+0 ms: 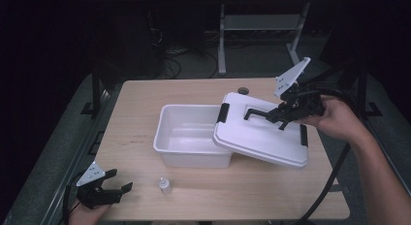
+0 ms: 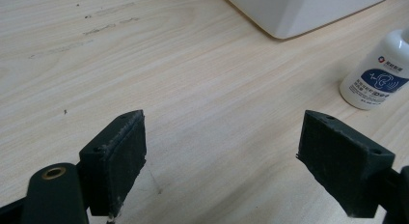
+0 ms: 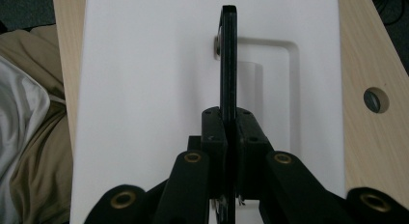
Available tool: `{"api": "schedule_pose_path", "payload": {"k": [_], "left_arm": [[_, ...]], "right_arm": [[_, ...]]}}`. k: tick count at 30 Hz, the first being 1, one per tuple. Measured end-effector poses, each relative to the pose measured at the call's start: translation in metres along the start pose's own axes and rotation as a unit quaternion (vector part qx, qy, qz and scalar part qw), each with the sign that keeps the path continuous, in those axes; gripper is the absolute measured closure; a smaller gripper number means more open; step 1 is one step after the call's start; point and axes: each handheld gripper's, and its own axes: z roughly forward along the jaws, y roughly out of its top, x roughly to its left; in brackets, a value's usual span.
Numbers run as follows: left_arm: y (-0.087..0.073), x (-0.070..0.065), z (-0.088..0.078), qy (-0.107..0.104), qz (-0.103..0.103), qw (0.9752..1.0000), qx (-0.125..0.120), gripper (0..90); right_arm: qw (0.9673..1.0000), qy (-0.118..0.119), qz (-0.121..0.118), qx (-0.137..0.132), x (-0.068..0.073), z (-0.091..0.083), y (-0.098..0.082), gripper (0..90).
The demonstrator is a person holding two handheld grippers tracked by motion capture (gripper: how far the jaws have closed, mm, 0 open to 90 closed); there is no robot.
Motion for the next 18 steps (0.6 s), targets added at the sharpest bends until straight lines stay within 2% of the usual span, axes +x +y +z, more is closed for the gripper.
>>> {"api": "schedule_pose_path", "payload": {"k": [3,7,16,18], "left_arm": [[0.0,0.0,0.0,0.001,0.0,1.0,0.001,17.1],[0.0,0.0,0.0,0.002,0.0,1.0,0.002,17.1],[0.0,-0.001,0.001,0.002,0.0,1.0,0.003,17.1],[0.0,-0.001,0.001,0.001,0.0,1.0,0.004,17.1]], "right_arm": [[0.9999,-0.01,0.011,0.008,0.0,-0.005,-0.014,84.3],[0.9997,-0.014,0.02,0.005,0.0,-0.012,-0.027,84.3],[0.9992,-0.022,0.034,0.007,0.001,-0.017,-0.048,84.3],[0.999,-0.021,0.039,0.0,0.001,-0.017,-0.053,84.3]]}}
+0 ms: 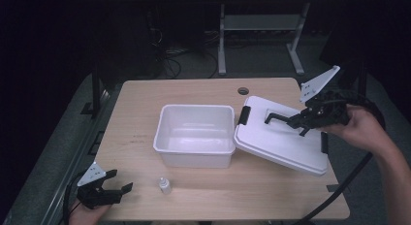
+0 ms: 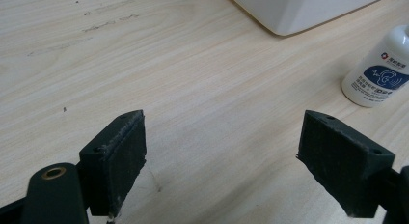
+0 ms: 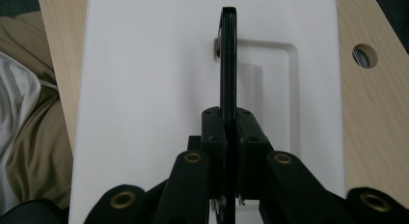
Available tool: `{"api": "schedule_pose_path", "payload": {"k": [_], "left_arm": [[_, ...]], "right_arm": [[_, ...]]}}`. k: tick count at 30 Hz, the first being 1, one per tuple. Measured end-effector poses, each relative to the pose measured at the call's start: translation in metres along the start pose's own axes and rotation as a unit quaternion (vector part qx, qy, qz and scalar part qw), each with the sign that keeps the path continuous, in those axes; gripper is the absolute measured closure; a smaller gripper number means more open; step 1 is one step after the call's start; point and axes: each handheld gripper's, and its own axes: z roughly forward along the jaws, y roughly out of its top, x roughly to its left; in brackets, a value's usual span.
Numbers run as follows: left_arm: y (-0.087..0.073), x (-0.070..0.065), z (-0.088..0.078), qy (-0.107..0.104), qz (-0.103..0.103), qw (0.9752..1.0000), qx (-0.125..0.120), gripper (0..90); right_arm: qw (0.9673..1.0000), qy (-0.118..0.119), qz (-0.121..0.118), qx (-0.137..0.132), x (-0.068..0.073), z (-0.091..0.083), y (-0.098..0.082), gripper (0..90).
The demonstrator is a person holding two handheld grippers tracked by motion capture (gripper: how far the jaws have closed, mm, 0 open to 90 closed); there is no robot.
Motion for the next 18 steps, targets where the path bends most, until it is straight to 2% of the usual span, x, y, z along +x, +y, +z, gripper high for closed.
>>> {"api": "schedule_pose_path", "payload": {"k": [2,7,18], "left_arm": [[0.0,0.0,0.0,0.001,-0.001,1.0,0.0,17.1],[-0.001,0.001,-0.001,0.0,0.0,1.0,0.0,17.1],[-0.001,0.001,0.0,0.0,-0.001,1.0,0.001,17.1]], "right_arm": [[1.0,0.001,-0.002,-0.005,0.0,0.002,-0.004,84.3],[0.9999,0.008,0.008,0.012,0.0,0.019,-0.019,84.3],[0.9994,0.02,0.024,0.016,0.0,0.033,-0.043,84.2]]}}
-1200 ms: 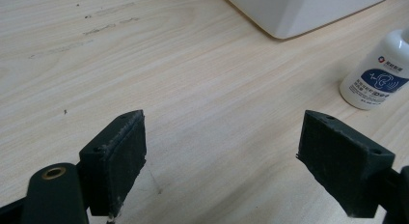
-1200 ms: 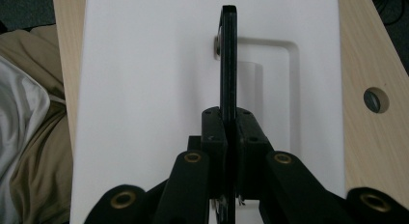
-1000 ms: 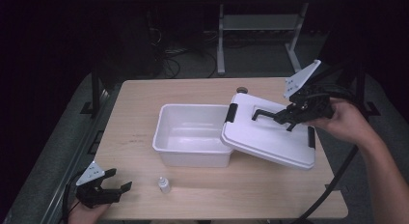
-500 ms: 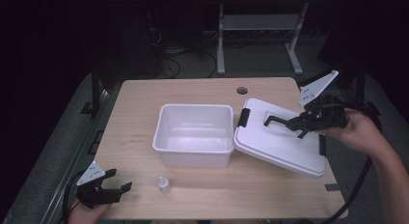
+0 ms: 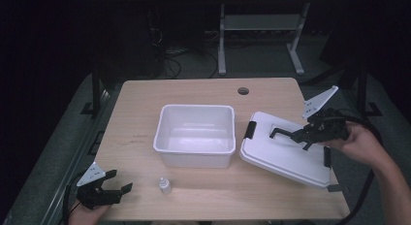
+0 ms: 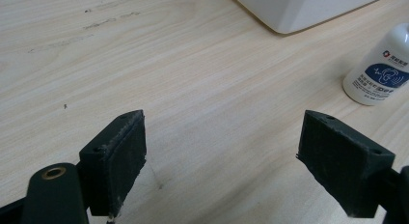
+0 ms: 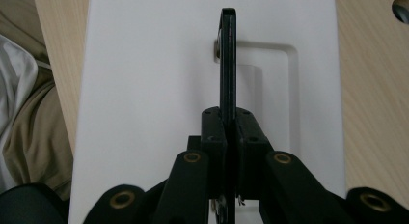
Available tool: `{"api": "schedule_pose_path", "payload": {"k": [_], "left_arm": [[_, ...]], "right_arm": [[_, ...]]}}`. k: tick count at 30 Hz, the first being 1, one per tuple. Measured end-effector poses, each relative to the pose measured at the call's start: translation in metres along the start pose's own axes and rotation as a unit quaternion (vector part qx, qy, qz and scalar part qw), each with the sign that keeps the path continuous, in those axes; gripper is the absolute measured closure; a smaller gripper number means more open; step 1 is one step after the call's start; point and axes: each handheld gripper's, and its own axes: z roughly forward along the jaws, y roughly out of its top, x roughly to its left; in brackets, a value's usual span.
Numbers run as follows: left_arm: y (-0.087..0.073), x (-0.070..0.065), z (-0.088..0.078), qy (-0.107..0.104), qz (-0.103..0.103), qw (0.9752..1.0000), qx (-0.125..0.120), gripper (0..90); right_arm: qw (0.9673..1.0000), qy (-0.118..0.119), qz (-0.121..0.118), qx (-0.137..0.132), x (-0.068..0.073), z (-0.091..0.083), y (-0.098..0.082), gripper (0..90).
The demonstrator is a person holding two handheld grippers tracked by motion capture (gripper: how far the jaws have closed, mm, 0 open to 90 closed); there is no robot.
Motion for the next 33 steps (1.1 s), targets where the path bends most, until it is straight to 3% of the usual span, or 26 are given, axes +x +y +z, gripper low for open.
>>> {"api": "schedule_pose_path", "payload": {"k": [9,33], "left_arm": [[0.0,-0.001,0.0,0.002,0.001,1.0,0.002,17.1],[0.0,-0.002,0.001,-0.005,0.004,1.0,0.004,17.1]], "right_arm": [[0.9999,0.006,0.008,0.013,0.0,0.022,-0.018,84.2],[0.9988,0.036,0.03,0.015,-0.001,0.083,-0.038,84.0]]}}
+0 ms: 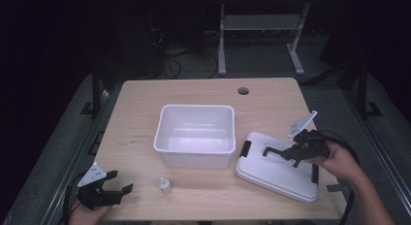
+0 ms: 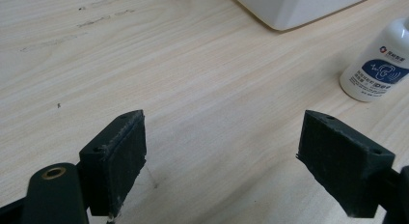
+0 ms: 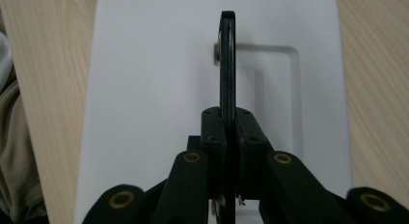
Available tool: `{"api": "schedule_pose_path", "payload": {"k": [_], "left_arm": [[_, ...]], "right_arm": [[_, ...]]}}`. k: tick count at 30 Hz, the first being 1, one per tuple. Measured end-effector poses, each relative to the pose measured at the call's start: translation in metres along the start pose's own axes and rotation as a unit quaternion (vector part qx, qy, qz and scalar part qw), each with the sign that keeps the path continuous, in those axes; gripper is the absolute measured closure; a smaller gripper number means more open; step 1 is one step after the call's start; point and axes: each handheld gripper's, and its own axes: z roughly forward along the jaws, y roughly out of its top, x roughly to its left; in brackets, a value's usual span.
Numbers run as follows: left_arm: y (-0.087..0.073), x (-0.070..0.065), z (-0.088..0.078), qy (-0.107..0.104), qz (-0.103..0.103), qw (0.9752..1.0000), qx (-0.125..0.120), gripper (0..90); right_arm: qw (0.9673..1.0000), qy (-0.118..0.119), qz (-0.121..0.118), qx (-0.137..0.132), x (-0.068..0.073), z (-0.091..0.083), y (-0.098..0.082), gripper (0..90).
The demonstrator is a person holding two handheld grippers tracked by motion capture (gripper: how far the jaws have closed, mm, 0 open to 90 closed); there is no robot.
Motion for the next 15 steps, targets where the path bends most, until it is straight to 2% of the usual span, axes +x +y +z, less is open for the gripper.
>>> {"api": "schedule_pose_path", "payload": {"k": [6,15], "left_arm": [[0.0,-0.001,0.001,-0.002,0.003,1.0,0.001,17.1],[0.004,-0.009,0.001,-0.01,0.015,0.9998,0.006,17.2]], "right_arm": [[1.0,0.001,0.007,-0.001,0.0,0.013,-0.001,84.0],[0.9998,0.006,0.009,-0.015,0.004,0.014,-0.002,81.7]]}}
